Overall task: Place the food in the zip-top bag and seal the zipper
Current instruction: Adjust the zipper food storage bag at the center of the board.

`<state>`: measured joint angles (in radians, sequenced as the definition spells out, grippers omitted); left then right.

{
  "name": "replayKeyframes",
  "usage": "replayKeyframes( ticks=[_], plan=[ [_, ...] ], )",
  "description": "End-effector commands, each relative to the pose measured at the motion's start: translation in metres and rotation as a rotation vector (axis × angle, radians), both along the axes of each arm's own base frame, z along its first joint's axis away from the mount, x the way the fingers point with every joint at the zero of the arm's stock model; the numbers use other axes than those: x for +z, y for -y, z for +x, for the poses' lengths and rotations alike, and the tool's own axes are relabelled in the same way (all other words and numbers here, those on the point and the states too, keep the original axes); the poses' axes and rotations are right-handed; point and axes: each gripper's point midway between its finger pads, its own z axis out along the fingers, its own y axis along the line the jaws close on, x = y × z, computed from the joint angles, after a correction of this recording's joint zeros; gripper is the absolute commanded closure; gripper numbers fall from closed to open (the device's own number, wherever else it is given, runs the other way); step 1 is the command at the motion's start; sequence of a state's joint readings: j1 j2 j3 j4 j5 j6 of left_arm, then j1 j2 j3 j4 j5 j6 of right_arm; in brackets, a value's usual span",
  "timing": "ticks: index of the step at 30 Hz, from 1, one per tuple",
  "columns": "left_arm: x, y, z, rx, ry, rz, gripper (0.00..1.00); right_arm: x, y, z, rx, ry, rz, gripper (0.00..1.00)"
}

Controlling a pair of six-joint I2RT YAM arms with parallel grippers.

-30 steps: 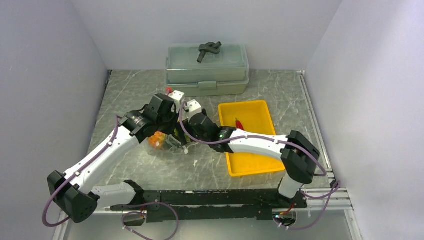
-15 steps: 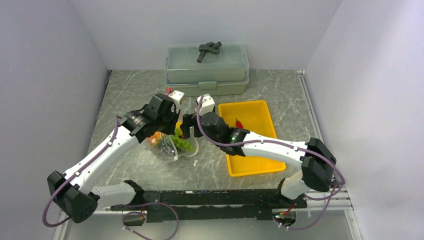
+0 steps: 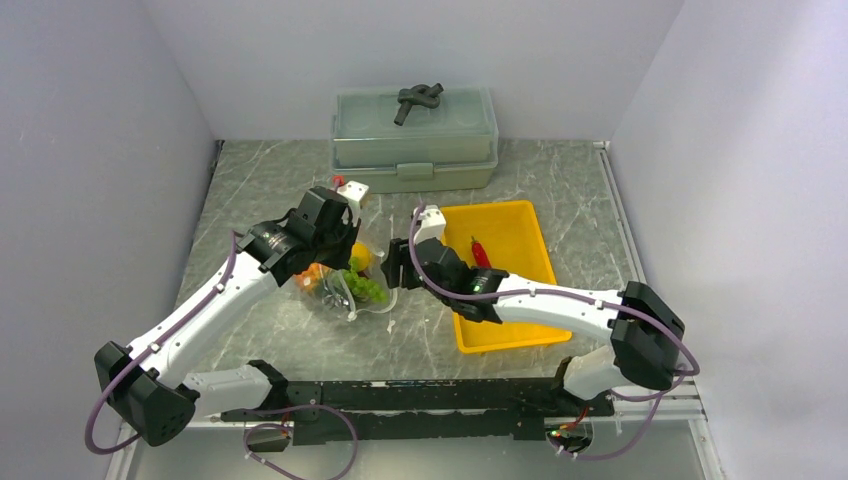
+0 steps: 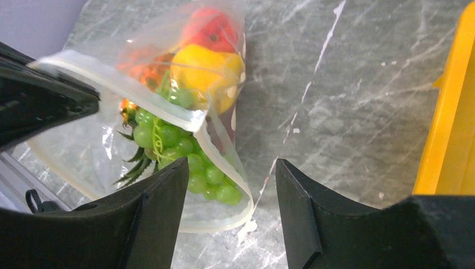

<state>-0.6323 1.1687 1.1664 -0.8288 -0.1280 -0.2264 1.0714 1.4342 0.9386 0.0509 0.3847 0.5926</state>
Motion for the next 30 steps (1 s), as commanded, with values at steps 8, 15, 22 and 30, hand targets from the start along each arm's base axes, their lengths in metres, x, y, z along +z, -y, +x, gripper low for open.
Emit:
replayKeyframes(
  ticks=[8, 15, 22, 30],
  plan=[
    [0.011, 0.006, 0.004, -0.016, 0.040, -0.034, 1.00, -0.020, -0.017, -0.011, 0.021, -0.105, 0.099, 0.42],
    [0.012, 0.006, 0.003, -0.016, 0.040, -0.038, 1.00, -0.036, -0.024, -0.009, 0.017, -0.129, 0.077, 0.46],
    [0.012, 0.007, 0.003, -0.018, 0.042, -0.045, 1.00, -0.054, -0.022, 0.003, -0.009, -0.131, 0.025, 0.56],
    [0.011, 0.008, 0.004, -0.017, 0.042, -0.048, 1.00, -0.050, -0.030, 0.002, 0.036, -0.152, 0.029, 0.90]
  ],
)
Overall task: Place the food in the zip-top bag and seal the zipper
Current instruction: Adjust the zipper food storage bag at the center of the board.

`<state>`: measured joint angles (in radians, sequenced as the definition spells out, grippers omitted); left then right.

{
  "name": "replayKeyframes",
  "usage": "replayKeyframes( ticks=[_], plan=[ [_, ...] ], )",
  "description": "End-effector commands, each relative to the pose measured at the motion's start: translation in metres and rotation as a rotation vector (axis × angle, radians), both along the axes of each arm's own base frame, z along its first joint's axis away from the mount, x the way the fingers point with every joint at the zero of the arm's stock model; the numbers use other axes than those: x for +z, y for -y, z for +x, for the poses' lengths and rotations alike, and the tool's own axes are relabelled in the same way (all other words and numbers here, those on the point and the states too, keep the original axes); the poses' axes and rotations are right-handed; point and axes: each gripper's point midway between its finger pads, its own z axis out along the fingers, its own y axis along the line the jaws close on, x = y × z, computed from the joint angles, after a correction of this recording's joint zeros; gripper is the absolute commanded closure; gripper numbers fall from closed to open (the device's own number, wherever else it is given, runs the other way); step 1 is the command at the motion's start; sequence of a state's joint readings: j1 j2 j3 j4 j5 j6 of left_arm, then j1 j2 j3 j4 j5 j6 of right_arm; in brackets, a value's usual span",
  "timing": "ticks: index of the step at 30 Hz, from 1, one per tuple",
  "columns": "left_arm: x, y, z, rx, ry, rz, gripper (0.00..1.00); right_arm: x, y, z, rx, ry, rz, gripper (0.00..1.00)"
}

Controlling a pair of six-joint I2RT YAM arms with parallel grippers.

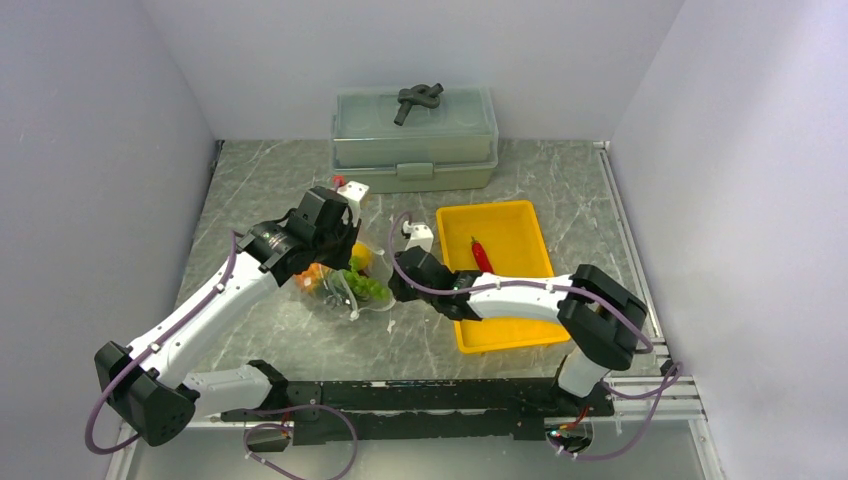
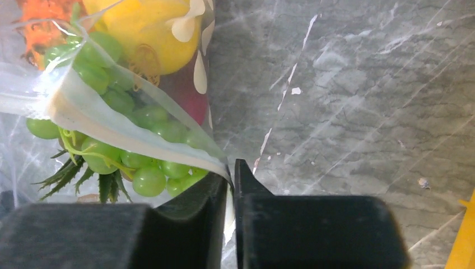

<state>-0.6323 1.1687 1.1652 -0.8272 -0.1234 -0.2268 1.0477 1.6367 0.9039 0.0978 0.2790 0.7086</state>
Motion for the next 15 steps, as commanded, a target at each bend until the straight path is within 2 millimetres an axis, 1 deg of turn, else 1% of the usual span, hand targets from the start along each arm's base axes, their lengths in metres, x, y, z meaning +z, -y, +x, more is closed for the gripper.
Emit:
replayKeyframes(
  ticks=[1, 2, 5, 8, 11, 15],
  plan=[
    [0.010, 0.006, 0.005, -0.009, 0.045, -0.038, 1.00, 0.047, -0.017, 0.009, 0.018, 0.061, 0.095, 0.96],
    [0.010, 0.005, 0.005, -0.005, 0.047, -0.036, 1.00, 0.055, -0.016, 0.010, 0.016, 0.070, 0.100, 1.00],
    [0.012, 0.003, 0.006, 0.003, 0.049, -0.034, 1.00, 0.076, -0.012, 0.010, 0.017, 0.100, 0.113, 1.00],
    [0.019, 0.001, 0.006, 0.012, 0.071, -0.039, 1.00, 0.096, -0.007, 0.008, 0.021, 0.126, 0.129, 1.00],
    [0.033, -0.001, 0.006, 0.018, 0.098, -0.051, 1.00, 0.116, -0.003, 0.006, 0.032, 0.152, 0.146, 1.00],
    [0.056, -0.003, 0.005, 0.031, 0.112, -0.060, 1.00, 0.136, 0.009, 0.002, 0.038, 0.170, 0.117, 1.00]
  ],
)
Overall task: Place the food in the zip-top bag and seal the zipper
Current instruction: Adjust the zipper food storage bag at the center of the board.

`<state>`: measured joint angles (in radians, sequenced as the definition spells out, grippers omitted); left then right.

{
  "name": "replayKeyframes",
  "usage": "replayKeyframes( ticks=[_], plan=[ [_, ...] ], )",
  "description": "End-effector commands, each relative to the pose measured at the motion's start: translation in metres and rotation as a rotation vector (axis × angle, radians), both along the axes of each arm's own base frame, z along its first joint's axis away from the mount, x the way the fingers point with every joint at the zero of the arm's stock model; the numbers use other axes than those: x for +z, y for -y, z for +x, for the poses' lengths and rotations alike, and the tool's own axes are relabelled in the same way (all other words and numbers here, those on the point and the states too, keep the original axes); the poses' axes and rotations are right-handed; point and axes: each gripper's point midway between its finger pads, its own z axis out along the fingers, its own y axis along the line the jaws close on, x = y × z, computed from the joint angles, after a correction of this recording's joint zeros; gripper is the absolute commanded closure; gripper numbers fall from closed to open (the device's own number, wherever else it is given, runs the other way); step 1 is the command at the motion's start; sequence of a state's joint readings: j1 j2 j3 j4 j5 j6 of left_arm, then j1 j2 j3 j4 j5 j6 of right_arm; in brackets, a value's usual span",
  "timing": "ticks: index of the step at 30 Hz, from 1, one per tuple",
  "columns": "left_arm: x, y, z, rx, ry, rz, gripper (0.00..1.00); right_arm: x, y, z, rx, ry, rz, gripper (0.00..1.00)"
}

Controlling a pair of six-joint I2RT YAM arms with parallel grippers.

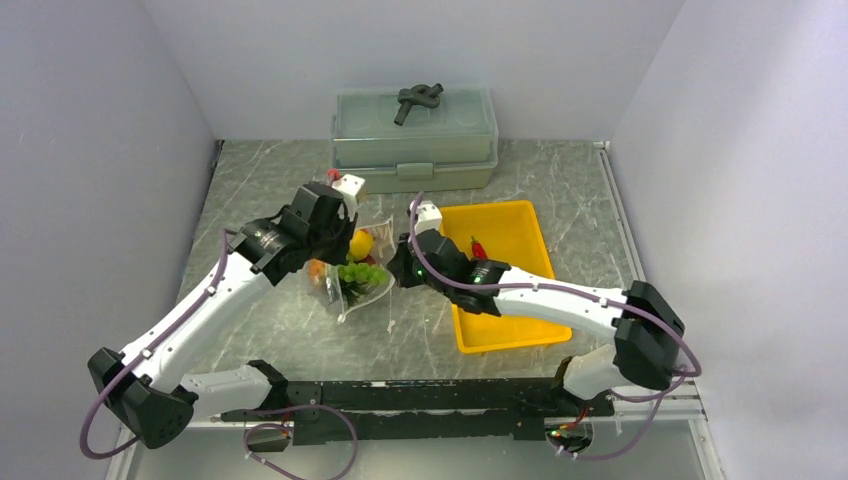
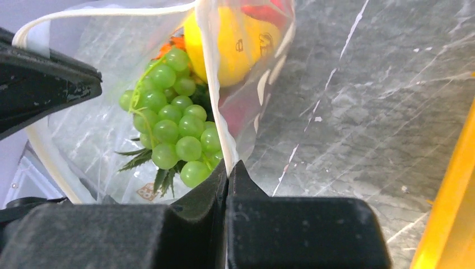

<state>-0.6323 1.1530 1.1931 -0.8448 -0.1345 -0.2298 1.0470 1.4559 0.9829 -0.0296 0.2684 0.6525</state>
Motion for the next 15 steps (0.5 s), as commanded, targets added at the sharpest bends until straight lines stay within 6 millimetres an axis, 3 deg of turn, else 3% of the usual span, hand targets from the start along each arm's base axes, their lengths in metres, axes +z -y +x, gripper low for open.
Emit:
replayKeyframes(
  ticks=[1, 7, 11, 15],
  plan=[
    [0.049, -0.003, 0.004, 0.030, 0.091, -0.049, 1.00, 0.057, 0.008, 0.004, -0.005, 0.087, 0.035, 1.00],
    [0.080, -0.014, 0.002, 0.071, 0.135, -0.056, 1.00, 0.059, 0.018, -0.001, -0.004, 0.070, 0.013, 1.00],
    [0.085, -0.014, -0.003, 0.065, 0.142, -0.073, 1.00, 0.040, 0.026, -0.006, -0.016, 0.036, -0.018, 1.00],
    [0.077, -0.012, -0.007, 0.049, 0.126, -0.084, 1.00, 0.035, 0.031, -0.011, -0.009, 0.018, -0.016, 1.00]
  ],
)
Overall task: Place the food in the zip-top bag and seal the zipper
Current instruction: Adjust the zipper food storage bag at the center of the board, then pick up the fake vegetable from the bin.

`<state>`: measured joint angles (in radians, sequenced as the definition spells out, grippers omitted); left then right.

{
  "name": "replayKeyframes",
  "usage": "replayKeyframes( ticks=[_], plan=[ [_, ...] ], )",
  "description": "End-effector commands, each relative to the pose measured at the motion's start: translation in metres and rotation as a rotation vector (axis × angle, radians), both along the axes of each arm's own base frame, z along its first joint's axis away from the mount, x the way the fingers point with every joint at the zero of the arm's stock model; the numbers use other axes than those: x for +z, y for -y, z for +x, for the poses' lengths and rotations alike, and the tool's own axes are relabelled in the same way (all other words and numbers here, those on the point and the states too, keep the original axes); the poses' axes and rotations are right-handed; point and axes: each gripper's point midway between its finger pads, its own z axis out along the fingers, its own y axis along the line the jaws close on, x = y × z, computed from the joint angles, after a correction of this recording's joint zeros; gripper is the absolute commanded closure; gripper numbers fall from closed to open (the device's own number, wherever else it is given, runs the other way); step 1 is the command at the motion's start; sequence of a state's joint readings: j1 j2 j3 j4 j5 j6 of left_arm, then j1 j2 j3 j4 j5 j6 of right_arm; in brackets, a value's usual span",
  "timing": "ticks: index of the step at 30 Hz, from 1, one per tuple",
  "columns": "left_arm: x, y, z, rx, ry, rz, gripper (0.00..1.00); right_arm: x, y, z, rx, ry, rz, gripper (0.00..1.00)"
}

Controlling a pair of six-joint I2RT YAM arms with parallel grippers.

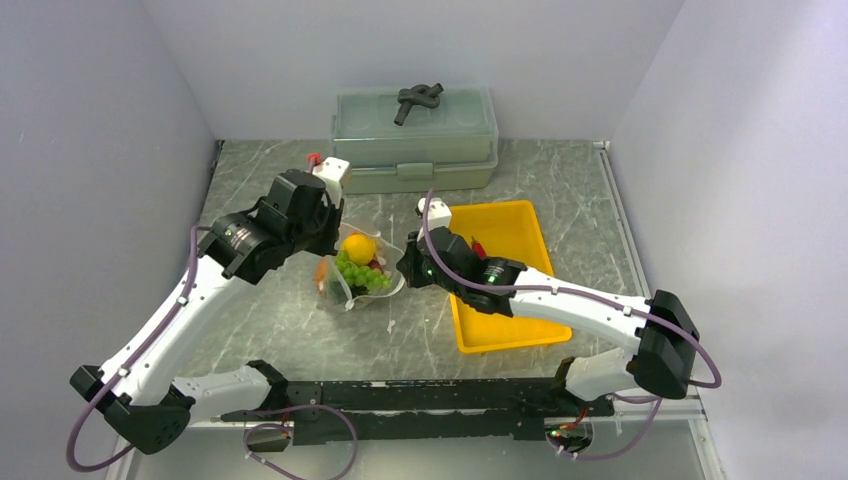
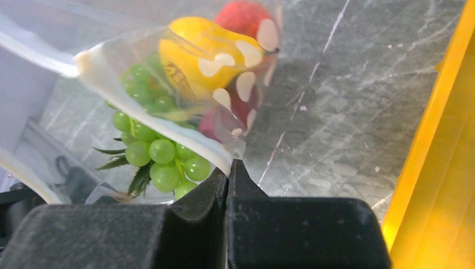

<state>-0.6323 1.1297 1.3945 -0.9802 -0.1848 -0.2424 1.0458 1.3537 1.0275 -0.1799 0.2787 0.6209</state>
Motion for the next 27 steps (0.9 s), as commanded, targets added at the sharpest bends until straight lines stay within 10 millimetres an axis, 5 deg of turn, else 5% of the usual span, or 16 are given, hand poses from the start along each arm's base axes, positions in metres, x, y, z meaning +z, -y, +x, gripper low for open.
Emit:
replayKeyframes(
  ticks=[1, 5, 10, 15, 21, 27],
  plan=[
    [0.009, 0.002, -0.005, -0.006, 0.028, -0.049, 1.00, 0.003, 0.011, -0.005, -0.008, -0.007, 0.014, 1.00],
    [-0.002, 0.008, -0.005, -0.028, 0.012, -0.060, 1.00, 0.002, 0.015, -0.011, 0.011, -0.014, -0.001, 0.92],
    [-0.014, 0.013, -0.002, -0.040, -0.002, -0.060, 1.00, 0.014, 0.027, -0.013, 0.005, 0.006, -0.020, 0.59],
    [-0.020, 0.014, 0.000, -0.047, 0.002, -0.055, 1.00, 0.027, 0.050, -0.015, -0.022, 0.035, -0.073, 0.41],
    [-0.020, 0.013, -0.001, -0.058, 0.017, -0.056, 1.00, 0.038, 0.098, -0.010, -0.156, 0.091, -0.165, 0.36],
    [-0.023, 0.012, -0.002, -0.061, 0.027, -0.050, 1.00, 0.019, 0.147, -0.008, -0.275, 0.052, -0.311, 0.36]
  ],
)
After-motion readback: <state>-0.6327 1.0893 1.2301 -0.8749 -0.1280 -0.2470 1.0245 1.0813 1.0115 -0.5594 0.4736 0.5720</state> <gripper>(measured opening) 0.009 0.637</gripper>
